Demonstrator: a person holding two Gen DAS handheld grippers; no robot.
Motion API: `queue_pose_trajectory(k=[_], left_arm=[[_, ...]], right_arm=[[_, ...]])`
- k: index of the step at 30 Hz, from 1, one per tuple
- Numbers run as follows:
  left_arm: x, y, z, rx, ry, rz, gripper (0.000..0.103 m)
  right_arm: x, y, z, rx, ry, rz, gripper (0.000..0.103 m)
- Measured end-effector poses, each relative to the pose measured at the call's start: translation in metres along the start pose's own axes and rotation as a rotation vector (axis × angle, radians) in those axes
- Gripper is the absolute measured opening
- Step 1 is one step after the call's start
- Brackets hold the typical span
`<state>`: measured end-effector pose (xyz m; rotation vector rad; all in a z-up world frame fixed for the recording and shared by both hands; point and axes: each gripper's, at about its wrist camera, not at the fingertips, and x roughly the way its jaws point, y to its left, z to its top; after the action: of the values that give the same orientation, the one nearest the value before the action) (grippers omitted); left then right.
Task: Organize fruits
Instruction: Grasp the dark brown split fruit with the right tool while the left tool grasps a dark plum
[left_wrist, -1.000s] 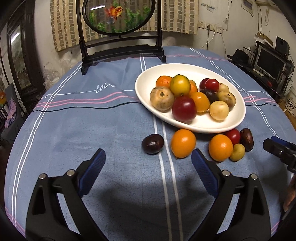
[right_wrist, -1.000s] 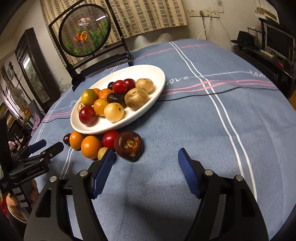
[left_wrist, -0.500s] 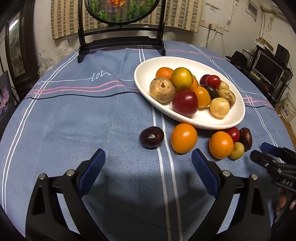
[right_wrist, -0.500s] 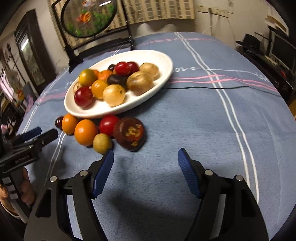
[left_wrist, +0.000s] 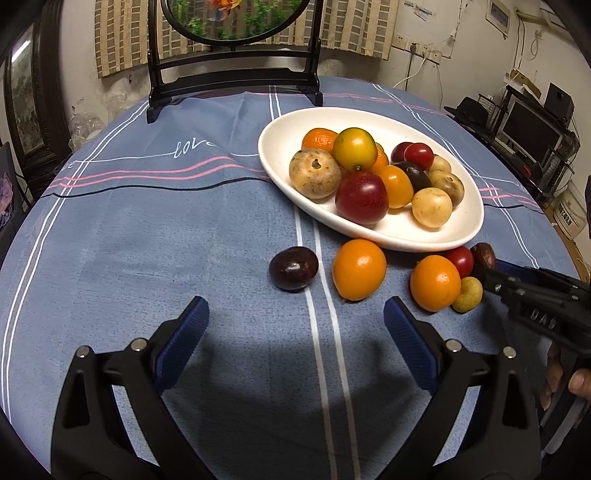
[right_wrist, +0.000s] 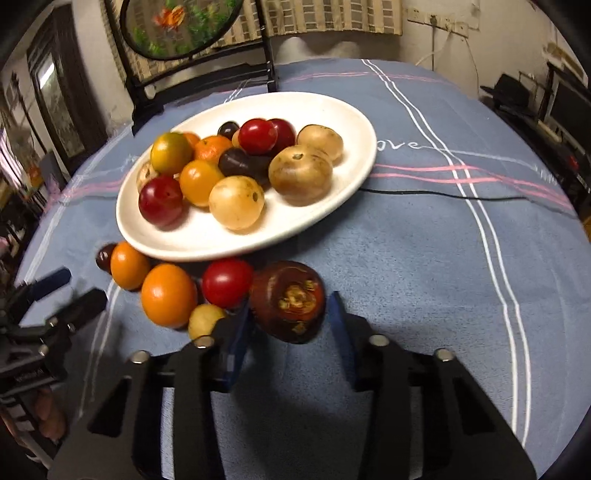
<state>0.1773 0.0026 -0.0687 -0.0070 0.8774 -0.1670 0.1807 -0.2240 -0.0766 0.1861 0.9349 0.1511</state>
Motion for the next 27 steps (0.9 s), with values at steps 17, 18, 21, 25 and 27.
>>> queue_pose_trajectory(k=[17, 18, 21, 25, 27], left_arm=[[0.006, 0.004, 0.005, 0.103, 0.013, 0.166, 0.097], [0.008, 0.004, 0.006, 0.117, 0.023, 0.173, 0.097], [0.016, 0.002, 0.010, 0.156, 0.043, 0.159, 0.092], [0.030, 0.002, 0.018, 0.158, 0.073, 0.087, 0.065], [0.034, 0.001, 0.022, 0.167, 0.075, 0.045, 0.054]], right_arm=[[-0.019, -0.010, -0.008, 0.048, -0.072, 0.117, 0.040], [-0.020, -0.008, -0.008, 0.041, -0.073, 0.115, 0.040], [-0.020, -0.005, -0.009, 0.031, -0.071, 0.118, 0.040], [-0.018, -0.007, -0.009, 0.036, -0.068, 0.118, 0.040], [-0.019, -0.007, -0.009, 0.035, -0.067, 0.118, 0.040]])
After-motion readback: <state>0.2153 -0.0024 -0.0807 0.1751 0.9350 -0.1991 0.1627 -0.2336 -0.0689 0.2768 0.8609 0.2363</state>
